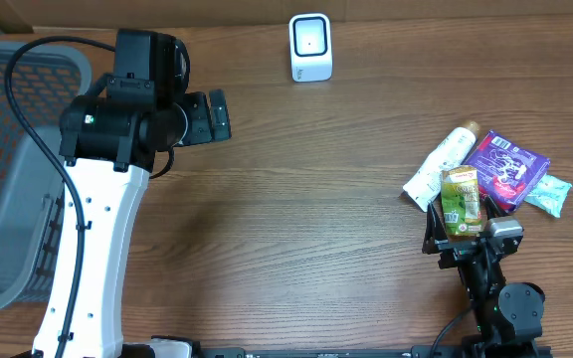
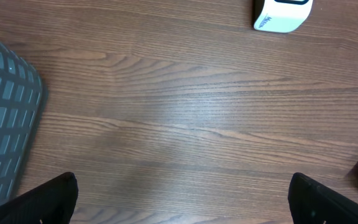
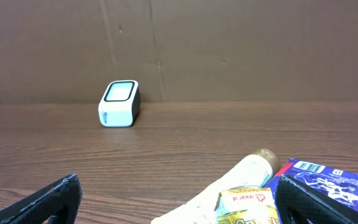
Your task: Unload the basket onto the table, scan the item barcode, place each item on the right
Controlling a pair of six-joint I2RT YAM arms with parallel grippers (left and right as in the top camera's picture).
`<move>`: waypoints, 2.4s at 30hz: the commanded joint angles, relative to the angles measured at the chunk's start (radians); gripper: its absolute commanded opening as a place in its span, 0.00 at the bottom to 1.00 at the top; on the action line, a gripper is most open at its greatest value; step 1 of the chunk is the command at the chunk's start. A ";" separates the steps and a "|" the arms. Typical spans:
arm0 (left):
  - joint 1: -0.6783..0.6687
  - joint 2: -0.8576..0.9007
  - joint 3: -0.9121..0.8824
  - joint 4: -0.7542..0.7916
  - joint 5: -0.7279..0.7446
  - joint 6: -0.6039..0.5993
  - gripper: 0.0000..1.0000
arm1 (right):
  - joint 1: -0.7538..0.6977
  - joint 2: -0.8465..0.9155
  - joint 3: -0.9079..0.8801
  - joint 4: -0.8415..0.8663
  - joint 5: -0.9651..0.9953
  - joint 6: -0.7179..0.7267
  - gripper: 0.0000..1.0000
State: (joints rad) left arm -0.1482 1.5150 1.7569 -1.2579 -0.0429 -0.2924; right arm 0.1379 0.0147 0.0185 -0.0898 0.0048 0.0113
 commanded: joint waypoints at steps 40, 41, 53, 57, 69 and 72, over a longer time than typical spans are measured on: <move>0.143 -0.592 -0.608 0.240 0.005 -0.003 1.00 | 0.003 -0.011 -0.010 0.006 0.009 -0.004 1.00; 0.144 -0.632 -0.652 0.282 -0.003 -0.003 1.00 | 0.003 -0.011 -0.010 0.006 0.009 -0.004 1.00; 0.141 -1.183 -1.358 1.126 0.037 0.186 0.99 | 0.003 -0.011 -0.011 0.006 0.009 -0.004 1.00; 0.140 -1.316 -1.511 1.223 0.042 0.229 1.00 | 0.003 -0.011 -0.010 0.006 0.009 -0.004 1.00; 0.140 -1.512 -1.722 1.266 0.081 0.376 1.00 | 0.003 -0.011 -0.010 0.006 0.009 -0.004 1.00; 0.140 -1.512 -1.741 1.265 0.081 0.376 0.99 | 0.003 -0.011 -0.010 0.006 0.009 -0.004 1.00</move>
State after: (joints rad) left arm -0.0105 0.0185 0.0399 0.0006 0.0200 0.0391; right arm 0.1379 0.0147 0.0185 -0.0895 0.0074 0.0105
